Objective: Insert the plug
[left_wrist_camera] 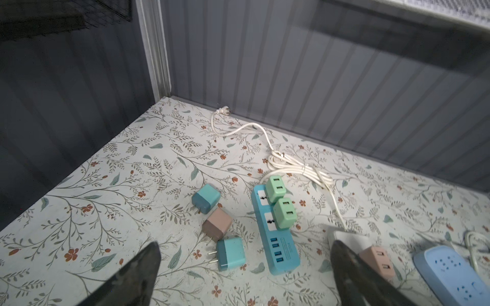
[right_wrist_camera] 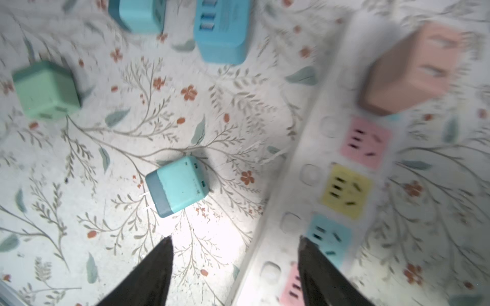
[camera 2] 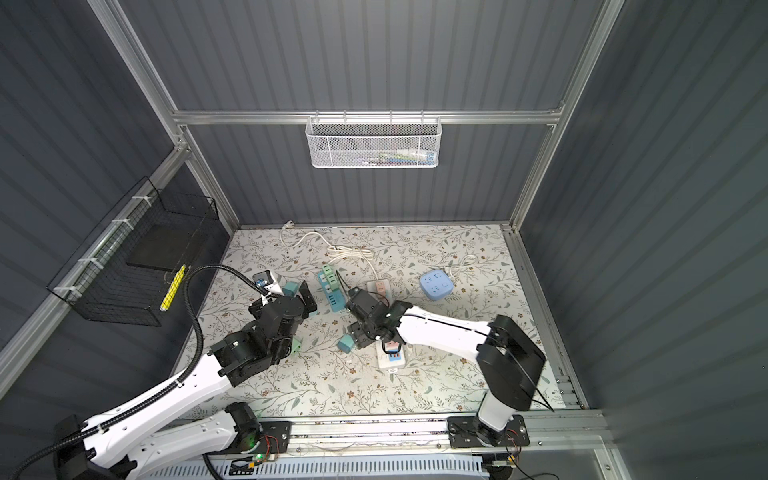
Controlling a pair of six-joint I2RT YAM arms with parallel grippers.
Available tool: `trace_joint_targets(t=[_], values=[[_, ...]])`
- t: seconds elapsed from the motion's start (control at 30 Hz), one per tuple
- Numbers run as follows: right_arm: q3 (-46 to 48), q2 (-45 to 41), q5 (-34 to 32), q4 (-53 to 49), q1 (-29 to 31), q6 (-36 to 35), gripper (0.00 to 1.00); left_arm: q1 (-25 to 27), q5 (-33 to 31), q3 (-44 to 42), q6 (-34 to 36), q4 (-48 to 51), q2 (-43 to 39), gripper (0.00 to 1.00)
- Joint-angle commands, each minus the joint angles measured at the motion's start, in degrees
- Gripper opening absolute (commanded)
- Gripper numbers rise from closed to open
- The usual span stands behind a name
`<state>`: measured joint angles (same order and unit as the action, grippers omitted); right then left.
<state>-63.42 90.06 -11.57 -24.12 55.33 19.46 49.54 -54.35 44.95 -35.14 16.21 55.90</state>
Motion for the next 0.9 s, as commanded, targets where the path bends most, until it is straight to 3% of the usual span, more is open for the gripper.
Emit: trace_joint_targets(t=[0.0,0.07,0.13,0.23,0.37,0.5,0.63,0.87], values=[[4.4,-7.3,-11.4,4.2,-2.7,1.9,0.97,-0.2,5.3,2.8,5.9,-0.6,3.3,1.0],[6.7,-11.1,-11.1,5.9,-6.5,4.3,0.99,-0.2,9.0,4.0,9.6,-0.6,5.0,1.0],[8.8,-14.0,-5.5,8.4,-12.3,4.8,0.99,-0.2,14.5,4.7,13.8,-0.7,6.2,1.0],[14.2,-17.8,1.3,17.2,-17.7,3.1,0.99,-0.2,15.0,6.3,14.6,2.4,8.0,1.0],[21.6,-22.0,5.2,30.7,-19.1,-0.2,0.98,-0.2,16.4,7.6,17.0,7.5,9.7,0.99],[19.6,-21.5,13.5,27.7,-23.0,4.1,0.93,-0.2,21.7,10.1,16.8,15.0,13.0,0.93],[19.2,-18.7,16.2,27.7,-23.2,2.6,0.99,-0.1,24.9,13.1,15.4,21.9,17.5,0.94],[22.8,-18.4,18.2,32.3,-25.1,1.9,0.96,-0.2,30.1,12.6,13.3,23.0,18.5,0.94]])
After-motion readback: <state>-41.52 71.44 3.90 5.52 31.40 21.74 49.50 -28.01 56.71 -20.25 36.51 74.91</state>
